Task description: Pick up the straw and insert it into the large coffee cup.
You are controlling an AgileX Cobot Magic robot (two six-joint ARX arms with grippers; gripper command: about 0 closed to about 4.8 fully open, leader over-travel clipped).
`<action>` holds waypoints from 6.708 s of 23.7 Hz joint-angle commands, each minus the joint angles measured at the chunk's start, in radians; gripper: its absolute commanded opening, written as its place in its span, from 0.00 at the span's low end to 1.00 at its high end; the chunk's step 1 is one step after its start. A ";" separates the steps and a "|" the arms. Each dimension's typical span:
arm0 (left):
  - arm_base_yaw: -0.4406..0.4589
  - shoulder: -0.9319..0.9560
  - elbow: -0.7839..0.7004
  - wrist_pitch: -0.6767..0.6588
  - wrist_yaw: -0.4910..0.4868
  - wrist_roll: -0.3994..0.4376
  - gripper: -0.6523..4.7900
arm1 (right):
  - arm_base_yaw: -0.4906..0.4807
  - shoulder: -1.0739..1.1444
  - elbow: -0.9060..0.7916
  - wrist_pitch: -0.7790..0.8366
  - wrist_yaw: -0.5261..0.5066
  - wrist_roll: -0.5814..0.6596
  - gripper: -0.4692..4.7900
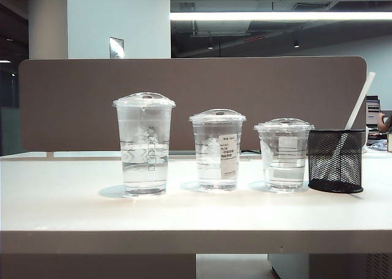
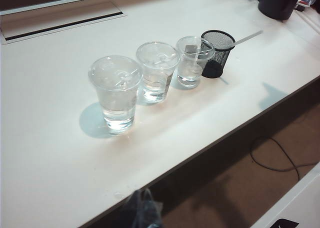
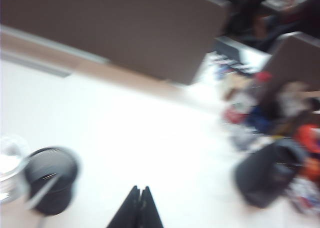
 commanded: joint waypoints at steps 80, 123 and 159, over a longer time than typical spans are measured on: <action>0.002 0.000 0.002 0.010 0.000 -0.006 0.11 | 0.605 0.569 -0.101 0.872 -0.346 0.328 0.12; 0.002 0.000 0.002 0.010 0.000 -0.006 0.11 | 0.732 0.675 -0.101 0.855 -0.265 0.278 0.14; 0.002 0.000 0.002 0.010 -0.001 -0.006 0.11 | 0.732 -0.108 -0.327 0.653 -0.014 0.172 0.07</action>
